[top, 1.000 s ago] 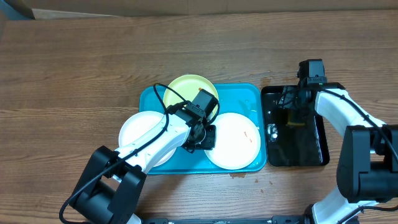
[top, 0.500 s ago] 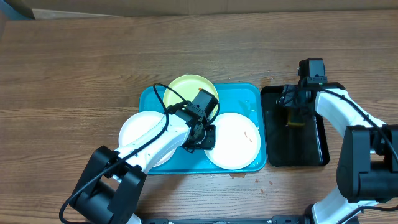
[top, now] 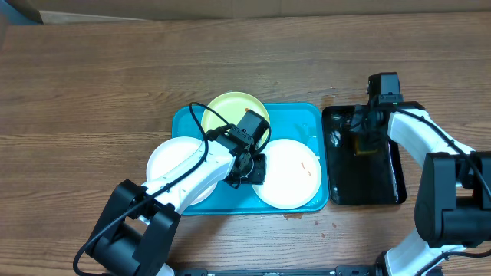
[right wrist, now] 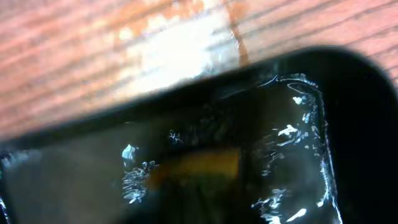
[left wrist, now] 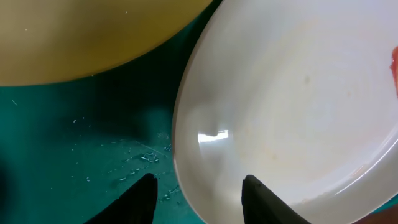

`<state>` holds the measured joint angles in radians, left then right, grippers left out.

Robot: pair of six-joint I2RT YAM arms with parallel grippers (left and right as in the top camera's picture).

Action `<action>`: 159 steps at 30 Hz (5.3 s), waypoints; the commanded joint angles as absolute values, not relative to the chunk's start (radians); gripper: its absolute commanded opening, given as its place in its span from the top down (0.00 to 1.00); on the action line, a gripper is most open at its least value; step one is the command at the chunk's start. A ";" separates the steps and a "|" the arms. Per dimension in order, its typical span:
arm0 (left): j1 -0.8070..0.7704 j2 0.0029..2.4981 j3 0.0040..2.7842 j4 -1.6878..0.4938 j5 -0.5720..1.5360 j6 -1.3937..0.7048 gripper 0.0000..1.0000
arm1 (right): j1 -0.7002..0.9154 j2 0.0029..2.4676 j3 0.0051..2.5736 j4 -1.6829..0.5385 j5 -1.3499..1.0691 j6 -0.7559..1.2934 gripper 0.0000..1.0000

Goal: Clean dirty plates on tray and stack at the side

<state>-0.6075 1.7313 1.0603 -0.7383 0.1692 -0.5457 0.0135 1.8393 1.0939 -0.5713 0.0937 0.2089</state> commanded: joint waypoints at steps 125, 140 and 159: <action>-0.548 1.805 1.083 -0.762 0.184 -0.538 0.96 | 0.143 1.846 1.393 -1.139 0.149 0.237 0.96; -0.548 1.805 1.083 -0.762 0.184 -0.539 0.96 | 0.179 1.846 1.394 -1.175 0.163 0.326 0.96; -0.548 1.805 1.083 -0.763 0.184 -0.538 0.96 | 0.350 1.830 1.393 -1.171 -0.186 0.081 0.96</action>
